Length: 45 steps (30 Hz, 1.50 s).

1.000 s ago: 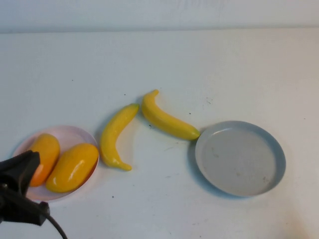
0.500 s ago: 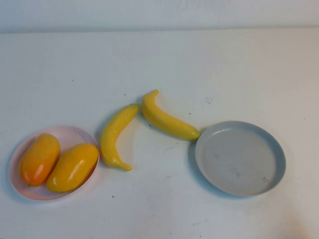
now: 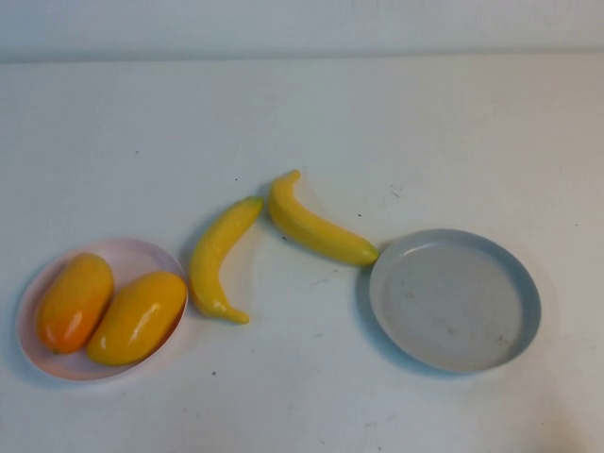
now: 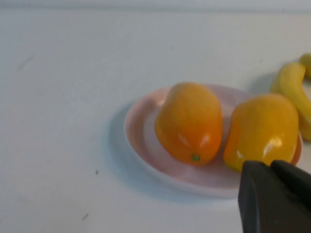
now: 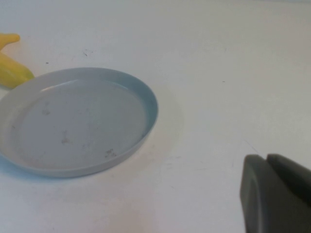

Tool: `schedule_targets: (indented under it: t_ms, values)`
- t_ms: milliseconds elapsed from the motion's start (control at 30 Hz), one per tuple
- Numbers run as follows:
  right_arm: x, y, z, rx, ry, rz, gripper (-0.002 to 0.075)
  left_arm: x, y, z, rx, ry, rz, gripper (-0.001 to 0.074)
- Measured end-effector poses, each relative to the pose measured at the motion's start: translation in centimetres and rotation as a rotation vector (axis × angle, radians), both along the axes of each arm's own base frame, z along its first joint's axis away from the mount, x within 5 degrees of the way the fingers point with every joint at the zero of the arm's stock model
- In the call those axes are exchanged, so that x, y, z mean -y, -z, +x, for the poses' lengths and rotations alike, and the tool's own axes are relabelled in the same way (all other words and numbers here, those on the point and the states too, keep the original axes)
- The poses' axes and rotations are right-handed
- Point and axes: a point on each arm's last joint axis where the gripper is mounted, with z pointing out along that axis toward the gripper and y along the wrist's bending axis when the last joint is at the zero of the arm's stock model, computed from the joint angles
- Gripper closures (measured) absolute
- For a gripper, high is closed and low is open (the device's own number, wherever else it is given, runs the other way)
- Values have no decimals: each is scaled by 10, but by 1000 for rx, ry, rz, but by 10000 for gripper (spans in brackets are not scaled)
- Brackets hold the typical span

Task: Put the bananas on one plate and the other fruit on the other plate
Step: Put another type of fruit in the right plate

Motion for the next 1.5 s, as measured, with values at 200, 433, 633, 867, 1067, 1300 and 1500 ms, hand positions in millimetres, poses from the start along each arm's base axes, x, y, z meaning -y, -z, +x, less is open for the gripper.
schedule_targets:
  t_ms: [200,433,633,867,1067,1300,1500]
  values:
    - [0,0,0,0,0,0,743,-1,8,-2,-92,-6,9,731]
    - [0,0,0,0,0,0,743,-1,8,-2,-92,-6,9,731]
    - [0,0,0,0,0,0,743,-1,8,-2,-92,-6,9,731]
    - [0,0,0,0,0,0,743,-1,8,-2,-92,-6,9,731]
    - [0,0,0,0,0,0,743,-1,8,-2,-92,-6,9,731]
    - [0,0,0,2,1,-16,743,-1,8,-2,-92,-6,9,731]
    - [0,-1,0,11,2,-6,743,-1,9,-2,-93,-6,9,731]
